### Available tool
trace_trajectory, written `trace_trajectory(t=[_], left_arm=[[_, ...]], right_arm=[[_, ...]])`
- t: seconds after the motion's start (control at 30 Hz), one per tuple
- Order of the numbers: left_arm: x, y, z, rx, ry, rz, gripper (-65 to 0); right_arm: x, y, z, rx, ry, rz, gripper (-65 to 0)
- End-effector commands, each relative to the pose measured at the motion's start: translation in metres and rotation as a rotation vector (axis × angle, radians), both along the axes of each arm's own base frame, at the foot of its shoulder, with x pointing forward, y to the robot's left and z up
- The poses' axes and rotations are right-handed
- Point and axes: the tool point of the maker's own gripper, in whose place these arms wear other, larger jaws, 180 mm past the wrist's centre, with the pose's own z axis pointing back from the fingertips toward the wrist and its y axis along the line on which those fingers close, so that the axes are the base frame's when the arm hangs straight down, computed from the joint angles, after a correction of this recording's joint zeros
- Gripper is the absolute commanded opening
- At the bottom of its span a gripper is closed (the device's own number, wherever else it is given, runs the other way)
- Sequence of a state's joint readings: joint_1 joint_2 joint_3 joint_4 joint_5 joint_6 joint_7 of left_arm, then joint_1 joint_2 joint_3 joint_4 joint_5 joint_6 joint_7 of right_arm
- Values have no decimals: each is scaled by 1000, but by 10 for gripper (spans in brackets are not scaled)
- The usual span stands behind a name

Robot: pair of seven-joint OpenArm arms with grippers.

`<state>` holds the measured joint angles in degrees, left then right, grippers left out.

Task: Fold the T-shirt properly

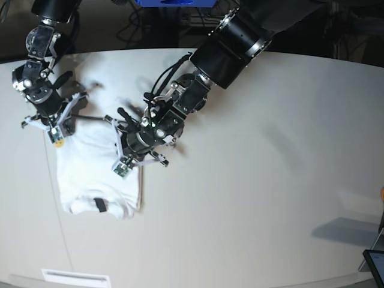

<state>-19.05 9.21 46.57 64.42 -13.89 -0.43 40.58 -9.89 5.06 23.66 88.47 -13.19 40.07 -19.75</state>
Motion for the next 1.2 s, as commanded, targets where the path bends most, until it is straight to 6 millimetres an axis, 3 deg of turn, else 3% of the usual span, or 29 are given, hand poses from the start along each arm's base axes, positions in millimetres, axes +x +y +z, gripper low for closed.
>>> trace_trajectory(t=[0.0, 0.17, 0.3, 0.4, 0.53, 0.8, 1.0, 1.17], left_arm=[[8, 9, 2, 45, -12, 23, -650], [8, 1, 33, -1, -52, 17, -650], [14, -3, 62, -37, -102, 20, -650], [33, 17, 71, -67, -109, 103, -650], [48, 34, 85, -104, -129, 170, -650], [48, 36, 86, -113, -130, 181, -650], [54, 41, 80, -109, -148, 189, -650], [53, 44, 93, -133, -190, 189, -650]], right_arm=[[-31, -29, -25, -142, 186, -30, -647], [-21, -30, -18, -143, 159, -30, -647], [-5, -31, 7, -172, 87, -27, -647], [4, -31, 29, -202, 25, -23, -647], [6, -35, 43, -238, 16, -33, -647], [7, -36, 56, -267, 1, -41, -647], [24, -40, 69, -276, -35, -53, -647], [31, -50, 87, -286, -88, -80, -647]])
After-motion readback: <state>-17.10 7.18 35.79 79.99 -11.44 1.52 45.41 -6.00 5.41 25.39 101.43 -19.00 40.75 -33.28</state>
